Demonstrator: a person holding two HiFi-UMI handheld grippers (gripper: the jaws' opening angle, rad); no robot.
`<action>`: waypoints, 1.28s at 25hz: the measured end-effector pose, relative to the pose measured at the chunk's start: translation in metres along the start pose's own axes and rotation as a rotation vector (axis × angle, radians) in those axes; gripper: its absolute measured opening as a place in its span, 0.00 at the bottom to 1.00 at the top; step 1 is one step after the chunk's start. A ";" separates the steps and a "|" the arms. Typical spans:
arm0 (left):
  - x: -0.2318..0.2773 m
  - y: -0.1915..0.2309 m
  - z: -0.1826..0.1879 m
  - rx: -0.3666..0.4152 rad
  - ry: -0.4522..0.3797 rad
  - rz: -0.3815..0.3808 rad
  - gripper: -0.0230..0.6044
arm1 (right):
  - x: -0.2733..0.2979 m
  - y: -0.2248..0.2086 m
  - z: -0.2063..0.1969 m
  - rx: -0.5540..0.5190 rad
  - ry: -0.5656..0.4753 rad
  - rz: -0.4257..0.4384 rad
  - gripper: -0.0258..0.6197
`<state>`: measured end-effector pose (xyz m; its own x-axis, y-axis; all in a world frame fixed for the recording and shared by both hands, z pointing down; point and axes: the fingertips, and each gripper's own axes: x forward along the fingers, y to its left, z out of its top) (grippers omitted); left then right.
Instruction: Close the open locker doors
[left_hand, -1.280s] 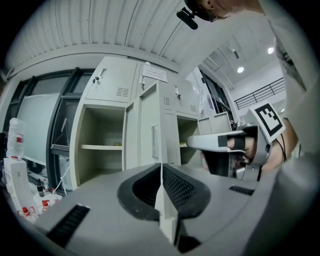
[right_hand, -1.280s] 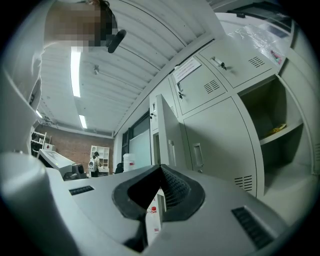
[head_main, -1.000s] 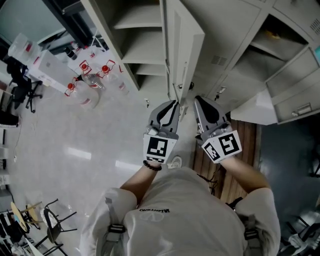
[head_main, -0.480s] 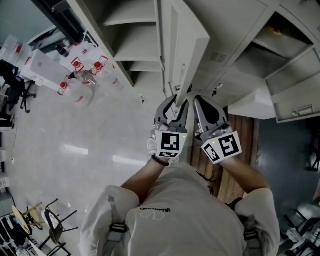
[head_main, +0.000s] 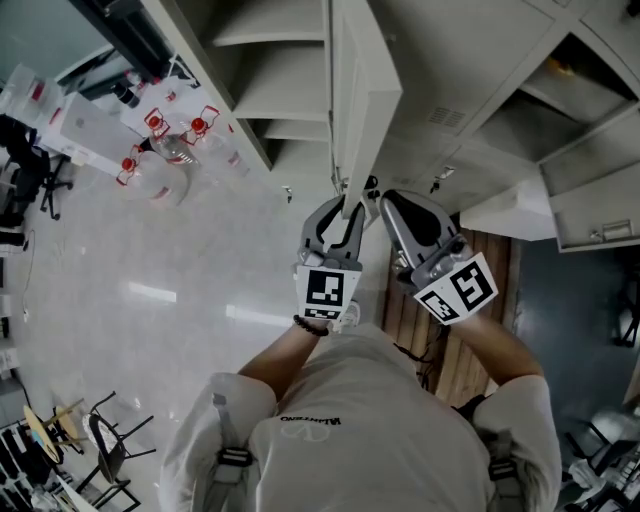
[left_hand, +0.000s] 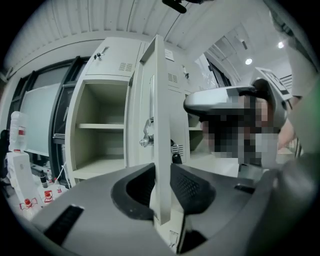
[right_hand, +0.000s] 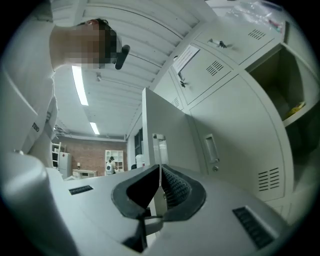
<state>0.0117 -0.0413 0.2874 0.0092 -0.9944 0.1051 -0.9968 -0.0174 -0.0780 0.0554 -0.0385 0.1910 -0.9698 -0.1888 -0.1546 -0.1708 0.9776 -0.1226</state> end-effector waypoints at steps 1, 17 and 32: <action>-0.005 0.006 -0.001 0.000 -0.005 -0.005 0.19 | 0.007 0.005 0.001 0.000 0.002 0.041 0.08; -0.046 0.115 -0.011 0.012 -0.042 -0.047 0.18 | 0.138 0.077 -0.017 -0.052 0.060 0.299 0.31; -0.032 0.214 -0.016 -0.012 -0.072 -0.024 0.18 | 0.233 0.078 -0.028 -0.039 0.062 0.284 0.13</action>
<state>-0.2032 -0.0112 0.2829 0.0381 -0.9987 0.0352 -0.9971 -0.0403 -0.0643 -0.1883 -0.0038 0.1728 -0.9883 0.0977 -0.1172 0.1036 0.9936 -0.0453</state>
